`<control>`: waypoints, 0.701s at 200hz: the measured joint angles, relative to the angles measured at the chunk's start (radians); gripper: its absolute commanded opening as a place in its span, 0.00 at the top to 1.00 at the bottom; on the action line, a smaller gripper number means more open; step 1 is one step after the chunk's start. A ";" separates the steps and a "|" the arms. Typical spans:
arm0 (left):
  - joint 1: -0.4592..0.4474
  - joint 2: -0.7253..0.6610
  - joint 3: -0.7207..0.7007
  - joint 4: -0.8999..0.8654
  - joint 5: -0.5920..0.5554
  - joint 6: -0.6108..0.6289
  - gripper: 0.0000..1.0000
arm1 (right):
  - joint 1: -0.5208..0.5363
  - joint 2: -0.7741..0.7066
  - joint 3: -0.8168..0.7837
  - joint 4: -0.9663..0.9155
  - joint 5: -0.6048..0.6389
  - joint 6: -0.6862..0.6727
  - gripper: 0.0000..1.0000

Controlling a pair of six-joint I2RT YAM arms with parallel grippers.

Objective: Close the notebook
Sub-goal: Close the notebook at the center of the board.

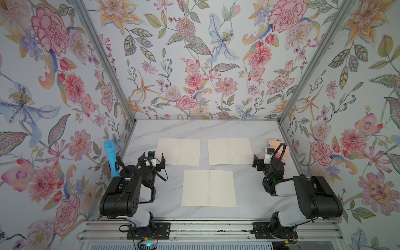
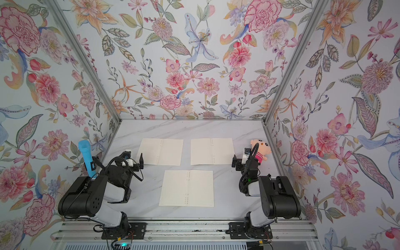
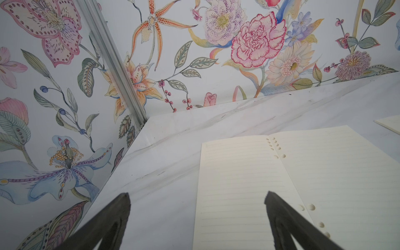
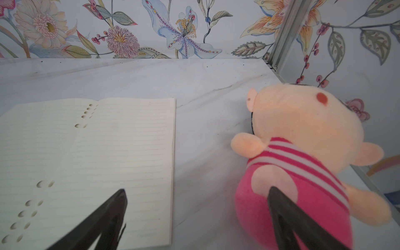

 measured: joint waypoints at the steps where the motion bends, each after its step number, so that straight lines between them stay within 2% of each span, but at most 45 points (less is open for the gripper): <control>1: 0.000 0.000 0.000 0.000 0.000 0.000 0.00 | 0.000 0.000 0.000 0.000 0.000 0.000 0.01; 51: 0.000 0.000 0.000 0.004 0.000 0.000 0.00 | 0.000 0.000 0.000 0.000 0.000 -0.002 0.00; 77: 0.000 -0.053 0.002 -0.035 0.004 0.001 0.00 | 0.005 -0.038 0.023 -0.059 0.009 -0.010 0.00; 113: 0.000 -0.155 0.078 -0.184 0.024 0.004 0.00 | 0.057 -0.114 0.191 -0.290 0.120 -0.002 0.00; 140: 0.000 -0.190 0.166 -0.339 0.036 0.002 0.00 | 0.108 -0.098 0.436 -0.614 0.261 0.122 0.00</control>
